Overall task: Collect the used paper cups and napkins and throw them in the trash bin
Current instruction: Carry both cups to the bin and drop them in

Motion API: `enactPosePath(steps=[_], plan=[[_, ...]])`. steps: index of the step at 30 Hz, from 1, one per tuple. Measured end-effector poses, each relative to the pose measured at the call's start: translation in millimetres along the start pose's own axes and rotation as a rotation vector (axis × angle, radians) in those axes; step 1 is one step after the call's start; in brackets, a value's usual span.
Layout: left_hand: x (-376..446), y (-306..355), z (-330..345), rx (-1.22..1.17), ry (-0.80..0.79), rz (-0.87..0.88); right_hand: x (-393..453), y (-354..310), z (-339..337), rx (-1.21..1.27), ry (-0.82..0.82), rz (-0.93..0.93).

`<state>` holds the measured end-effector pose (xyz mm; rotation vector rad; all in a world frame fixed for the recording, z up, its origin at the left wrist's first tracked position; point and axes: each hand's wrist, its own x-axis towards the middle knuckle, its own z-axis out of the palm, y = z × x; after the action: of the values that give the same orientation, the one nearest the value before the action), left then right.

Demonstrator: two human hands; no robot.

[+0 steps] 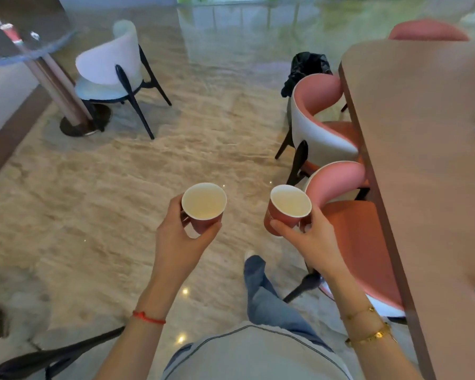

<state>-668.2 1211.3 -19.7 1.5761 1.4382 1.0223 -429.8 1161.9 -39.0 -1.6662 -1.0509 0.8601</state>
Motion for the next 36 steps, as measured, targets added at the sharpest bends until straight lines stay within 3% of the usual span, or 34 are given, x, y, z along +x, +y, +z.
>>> enactPosePath(steps=[10, 15, 24, 36], plan=[[246.3, 28.3, 87.1, 0.022, -0.014, 0.050, 257.4, -26.5, -12.2, 0.000, 0.029, -0.029], [334.2, 40.7, 116.9, 0.004, -0.042, 0.069, 345.9, -42.9, -12.1, -0.018, 0.033, -0.016], [514.5, 29.4, 170.4, -0.012, -0.144, 0.067, 512.5, -48.6, 10.1, 0.017, 0.082, 0.036], [828.0, 41.0, 231.7, 0.004, -0.273, 0.169, 797.4, -91.2, 46.1, 0.036, 0.212, 0.052]])
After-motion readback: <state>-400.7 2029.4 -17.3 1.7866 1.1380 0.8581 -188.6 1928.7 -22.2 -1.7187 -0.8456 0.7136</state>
